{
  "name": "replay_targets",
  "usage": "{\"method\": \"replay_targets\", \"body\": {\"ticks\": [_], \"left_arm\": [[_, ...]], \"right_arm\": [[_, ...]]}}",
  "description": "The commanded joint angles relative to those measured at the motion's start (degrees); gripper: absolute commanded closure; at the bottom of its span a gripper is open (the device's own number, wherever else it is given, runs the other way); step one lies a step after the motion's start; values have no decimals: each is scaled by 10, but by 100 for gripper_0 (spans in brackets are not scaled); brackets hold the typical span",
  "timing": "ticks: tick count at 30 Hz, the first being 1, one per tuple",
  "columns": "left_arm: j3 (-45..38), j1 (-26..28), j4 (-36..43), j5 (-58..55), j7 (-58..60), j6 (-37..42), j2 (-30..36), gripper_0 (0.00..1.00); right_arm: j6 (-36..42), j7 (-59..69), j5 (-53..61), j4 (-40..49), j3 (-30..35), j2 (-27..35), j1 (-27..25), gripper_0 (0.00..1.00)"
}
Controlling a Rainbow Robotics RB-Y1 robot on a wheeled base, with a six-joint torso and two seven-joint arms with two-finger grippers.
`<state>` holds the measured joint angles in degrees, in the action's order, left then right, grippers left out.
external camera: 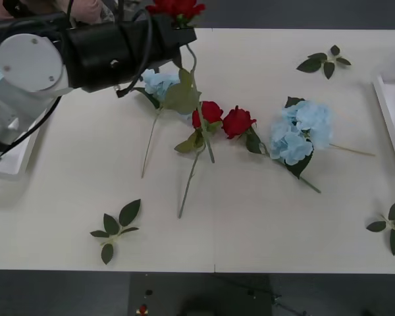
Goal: Put the red flowers into the right box and the blue flowers into the left box
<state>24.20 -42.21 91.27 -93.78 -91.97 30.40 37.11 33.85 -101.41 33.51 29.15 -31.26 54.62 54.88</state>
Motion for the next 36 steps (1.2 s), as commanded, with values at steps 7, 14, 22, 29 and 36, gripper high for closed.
{"method": "replay_targets", "body": {"ticks": [7,14,22,29,36], "left_arm": [[-5,-102,-43,67,13,-3,-73,100],[-5,-101,-34,55,10,-3,-79,100],[-5,-101,-36,56,10,-3,-85,100],[-5,-101,-36,56,10,-3,-85,100],[-5,-101,-36,56,10,-3,-85,100]], "right_arm": [[104,-160,457,271,12,101,-72,25],[71,-174,699,555,127,159,-255,23],[33,-189,756,758,234,104,-396,23],[41,-203,659,802,233,-9,-397,23],[108,-213,541,799,232,-150,-377,23]]}}
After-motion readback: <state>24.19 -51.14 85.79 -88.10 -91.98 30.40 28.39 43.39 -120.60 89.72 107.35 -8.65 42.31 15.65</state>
